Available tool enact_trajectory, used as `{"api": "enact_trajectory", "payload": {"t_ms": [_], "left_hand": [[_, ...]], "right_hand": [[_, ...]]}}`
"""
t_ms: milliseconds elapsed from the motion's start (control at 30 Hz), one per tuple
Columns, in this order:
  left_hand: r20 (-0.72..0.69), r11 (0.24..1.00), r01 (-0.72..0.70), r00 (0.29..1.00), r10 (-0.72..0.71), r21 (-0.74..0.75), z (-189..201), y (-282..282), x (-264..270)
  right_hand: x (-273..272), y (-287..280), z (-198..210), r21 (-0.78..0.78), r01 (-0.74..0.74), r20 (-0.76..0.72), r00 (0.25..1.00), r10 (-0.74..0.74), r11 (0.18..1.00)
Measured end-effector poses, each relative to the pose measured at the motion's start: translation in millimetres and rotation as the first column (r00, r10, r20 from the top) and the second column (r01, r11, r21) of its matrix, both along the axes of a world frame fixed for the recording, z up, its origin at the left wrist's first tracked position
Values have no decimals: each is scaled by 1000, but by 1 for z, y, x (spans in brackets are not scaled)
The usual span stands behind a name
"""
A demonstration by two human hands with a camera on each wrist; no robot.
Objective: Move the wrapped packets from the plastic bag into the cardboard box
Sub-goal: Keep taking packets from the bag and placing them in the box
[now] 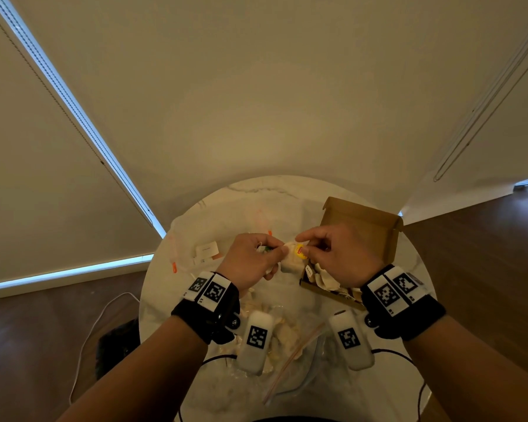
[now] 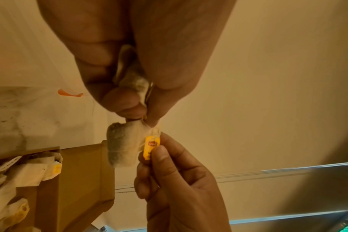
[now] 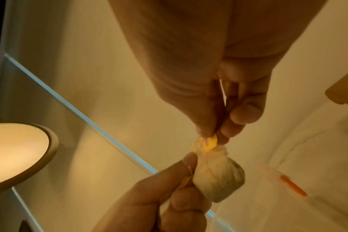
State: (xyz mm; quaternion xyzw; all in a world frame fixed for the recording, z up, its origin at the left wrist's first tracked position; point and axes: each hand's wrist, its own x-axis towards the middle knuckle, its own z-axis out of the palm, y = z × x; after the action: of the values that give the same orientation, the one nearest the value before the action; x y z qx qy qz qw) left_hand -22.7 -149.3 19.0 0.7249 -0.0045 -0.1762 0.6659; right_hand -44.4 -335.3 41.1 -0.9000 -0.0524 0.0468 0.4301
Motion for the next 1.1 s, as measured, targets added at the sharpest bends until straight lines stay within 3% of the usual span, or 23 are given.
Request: {"api": "enact_trajectory", "payload": {"t_ms": [133, 333, 567, 700, 900, 967, 1033, 1100], "left_hand": [[16, 1000, 19, 1000, -19, -5, 0, 0, -1], [27, 999, 29, 999, -27, -41, 1, 2, -1], [117, 996, 6, 993, 4, -88, -1, 5, -4], [45, 979, 45, 998, -37, -199, 5, 7, -8], [-76, 954, 36, 995, -61, -296, 15, 8, -10], [-91, 955, 27, 994, -57, -296, 16, 8, -9], [-97, 957, 17, 994, -47, -291, 16, 7, -8], [-106, 958, -10, 994, -21, -287, 17, 5, -8]], "right_hand": [[2, 2, -1, 58, 18, -19, 1000, -17, 998], [0, 5, -6, 314, 148, -92, 988, -125, 938], [-1, 4, -3, 396, 155, -123, 986, -115, 905], [1, 6, -4, 457, 253, -129, 967, -218, 852], [1, 11, -4, 516, 293, -174, 956, -236, 805], [1, 11, -4, 487, 300, -132, 954, -270, 821], [0, 12, -1, 351, 292, 25, 947, -321, 890], [-3, 17, 4, 218, 223, 172, 949, -263, 950]]}}
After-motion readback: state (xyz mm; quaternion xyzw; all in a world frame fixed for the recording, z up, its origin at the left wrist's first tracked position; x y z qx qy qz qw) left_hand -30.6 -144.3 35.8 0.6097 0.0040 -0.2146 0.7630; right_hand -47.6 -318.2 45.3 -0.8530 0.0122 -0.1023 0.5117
